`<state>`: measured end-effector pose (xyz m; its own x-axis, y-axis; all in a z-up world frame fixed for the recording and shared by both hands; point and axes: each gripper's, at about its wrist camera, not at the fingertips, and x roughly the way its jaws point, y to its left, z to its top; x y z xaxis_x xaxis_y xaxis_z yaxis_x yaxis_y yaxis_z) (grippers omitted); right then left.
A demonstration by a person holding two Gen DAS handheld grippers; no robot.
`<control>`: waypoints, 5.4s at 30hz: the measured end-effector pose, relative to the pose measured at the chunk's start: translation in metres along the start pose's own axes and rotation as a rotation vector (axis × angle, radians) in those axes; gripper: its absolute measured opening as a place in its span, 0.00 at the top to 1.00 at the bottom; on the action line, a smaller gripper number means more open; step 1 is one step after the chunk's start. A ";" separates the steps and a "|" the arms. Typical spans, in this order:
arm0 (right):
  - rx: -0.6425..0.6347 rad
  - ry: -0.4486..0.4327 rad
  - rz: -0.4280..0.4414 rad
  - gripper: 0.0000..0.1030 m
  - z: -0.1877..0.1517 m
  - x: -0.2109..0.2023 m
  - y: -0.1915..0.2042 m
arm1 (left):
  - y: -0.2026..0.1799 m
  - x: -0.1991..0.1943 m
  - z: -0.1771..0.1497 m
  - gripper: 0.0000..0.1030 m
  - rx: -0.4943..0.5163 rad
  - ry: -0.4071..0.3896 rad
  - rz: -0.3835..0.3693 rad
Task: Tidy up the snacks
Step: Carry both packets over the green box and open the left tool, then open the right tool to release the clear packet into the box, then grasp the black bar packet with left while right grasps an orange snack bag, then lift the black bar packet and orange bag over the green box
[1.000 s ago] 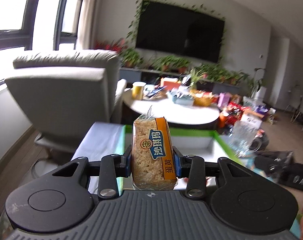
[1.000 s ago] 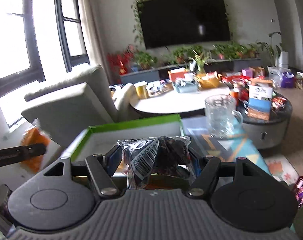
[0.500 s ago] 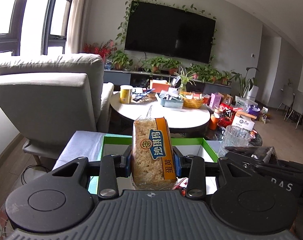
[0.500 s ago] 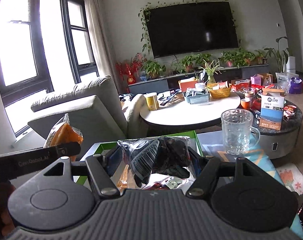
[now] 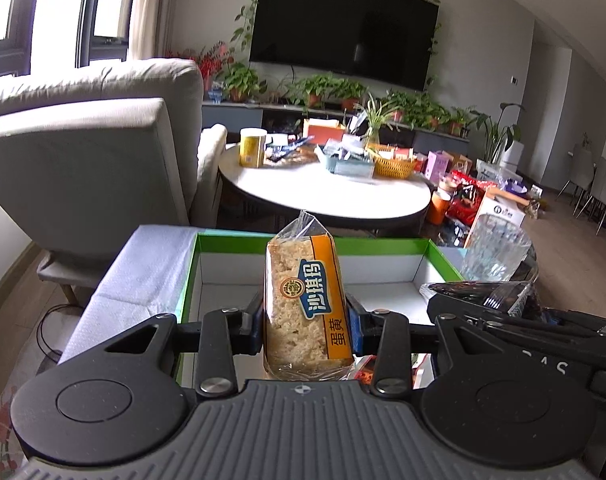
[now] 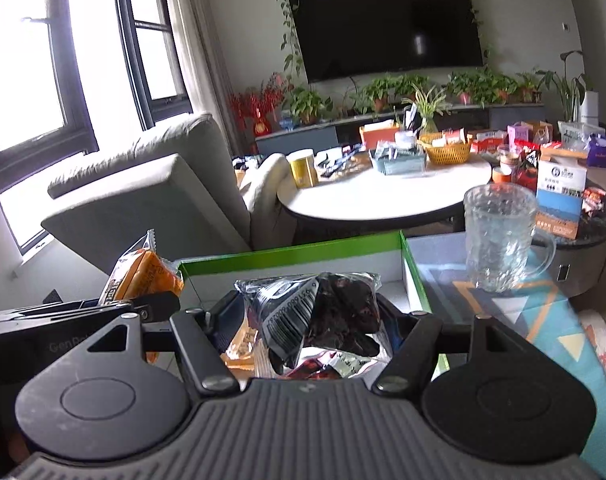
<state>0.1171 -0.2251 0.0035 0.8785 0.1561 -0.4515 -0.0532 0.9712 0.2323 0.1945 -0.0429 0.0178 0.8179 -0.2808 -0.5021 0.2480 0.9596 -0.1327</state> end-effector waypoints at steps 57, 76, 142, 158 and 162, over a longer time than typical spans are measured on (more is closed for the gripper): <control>-0.010 0.092 -0.057 0.58 -0.027 0.005 0.006 | 0.007 -0.023 -0.013 0.51 -0.003 0.001 0.049; -0.013 0.043 -0.063 0.58 -0.039 -0.043 -0.004 | 0.037 -0.062 -0.038 0.47 -0.061 0.021 0.137; 0.002 0.192 -0.135 0.58 -0.086 -0.046 -0.010 | 0.077 -0.041 -0.103 0.78 -0.084 0.224 0.169; 0.006 0.268 -0.160 0.59 -0.074 0.000 -0.008 | 0.067 -0.031 -0.103 0.71 -0.003 0.213 0.217; 0.039 0.231 -0.137 0.60 -0.072 -0.018 -0.011 | 0.070 -0.040 -0.100 0.78 -0.047 0.205 0.167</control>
<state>0.0678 -0.2257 -0.0525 0.7443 0.0653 -0.6646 0.0808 0.9791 0.1867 0.1274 0.0376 -0.0564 0.7218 -0.1142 -0.6826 0.0900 0.9934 -0.0711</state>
